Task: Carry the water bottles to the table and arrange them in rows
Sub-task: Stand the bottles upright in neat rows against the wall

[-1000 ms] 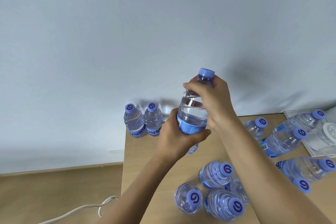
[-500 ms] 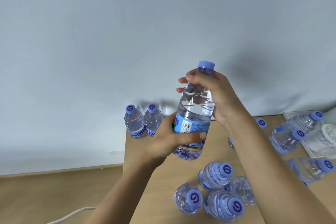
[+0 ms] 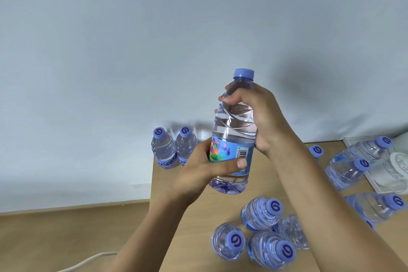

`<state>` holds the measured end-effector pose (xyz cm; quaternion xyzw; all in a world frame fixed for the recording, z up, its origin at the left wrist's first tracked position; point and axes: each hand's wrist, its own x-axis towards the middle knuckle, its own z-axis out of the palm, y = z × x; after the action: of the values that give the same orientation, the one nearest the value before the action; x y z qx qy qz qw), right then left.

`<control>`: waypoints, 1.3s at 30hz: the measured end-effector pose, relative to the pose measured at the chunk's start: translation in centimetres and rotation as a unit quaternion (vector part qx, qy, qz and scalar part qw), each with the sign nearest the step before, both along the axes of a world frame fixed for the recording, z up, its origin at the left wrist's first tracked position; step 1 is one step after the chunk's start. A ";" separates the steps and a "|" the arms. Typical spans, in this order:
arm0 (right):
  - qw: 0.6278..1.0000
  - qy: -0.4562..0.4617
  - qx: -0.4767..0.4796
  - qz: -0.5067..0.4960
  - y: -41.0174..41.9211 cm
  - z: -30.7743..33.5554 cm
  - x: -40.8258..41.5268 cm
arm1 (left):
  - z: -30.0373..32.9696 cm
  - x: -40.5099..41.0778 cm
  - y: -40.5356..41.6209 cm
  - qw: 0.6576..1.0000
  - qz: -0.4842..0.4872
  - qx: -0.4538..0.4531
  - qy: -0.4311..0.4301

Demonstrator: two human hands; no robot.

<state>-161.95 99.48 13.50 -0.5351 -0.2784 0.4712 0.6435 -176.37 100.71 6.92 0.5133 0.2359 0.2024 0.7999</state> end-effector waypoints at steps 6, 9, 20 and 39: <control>0.994 0.076 0.033 0.069 0.2 0.4 0.4 | 0.5 -0.4 0.0 0.997 -0.033 -0.051 -0.048; 0.999 -0.010 0.025 0.047 0.2 0.6 0.0 | 0.6 -0.4 -0.2 0.998 0.013 -0.049 -0.022; 0.991 -0.125 0.009 -0.049 0.0 1.6 -1.5 | 1.1 -0.6 -0.4 0.994 0.058 0.081 0.048; 0.980 -0.201 0.000 -0.001 -2.5 4.2 2.0 | 4.3 2.9 -2.9 0.974 0.145 0.150 0.085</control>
<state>-159.99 97.02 17.68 -0.6188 -0.4019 0.3535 0.5750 -173.48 97.79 11.24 0.6031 0.3421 0.3043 0.6532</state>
